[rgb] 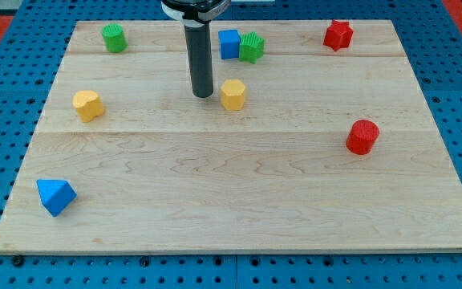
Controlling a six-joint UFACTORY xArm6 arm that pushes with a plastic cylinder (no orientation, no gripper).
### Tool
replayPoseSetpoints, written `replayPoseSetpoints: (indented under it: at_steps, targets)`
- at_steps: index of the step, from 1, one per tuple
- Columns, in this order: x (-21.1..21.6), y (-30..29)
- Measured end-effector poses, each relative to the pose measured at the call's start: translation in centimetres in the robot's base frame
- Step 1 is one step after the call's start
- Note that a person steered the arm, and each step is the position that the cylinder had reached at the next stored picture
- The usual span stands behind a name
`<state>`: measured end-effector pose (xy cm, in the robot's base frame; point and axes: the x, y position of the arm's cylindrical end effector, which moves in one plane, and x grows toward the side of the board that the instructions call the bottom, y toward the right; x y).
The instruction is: Push the yellow hexagon towards right
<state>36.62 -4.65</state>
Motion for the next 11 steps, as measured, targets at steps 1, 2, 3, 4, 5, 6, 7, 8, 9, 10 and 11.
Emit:
replayPoseSetpoints:
  at_steps: [1,2,3,4,5,6,7,8,9,10,11]
  targets:
    - [0.0,1.2]
    - [0.0,4.4]
    - [0.0,4.4]
    - [0.0,5.7]
    - [0.0,8.0]
    - [0.0,8.5]
    - [0.1,9.5]
    - [0.4,11.5]
    - [0.4,11.5]
    - [1.7,11.5]
    - [2.3,11.3]
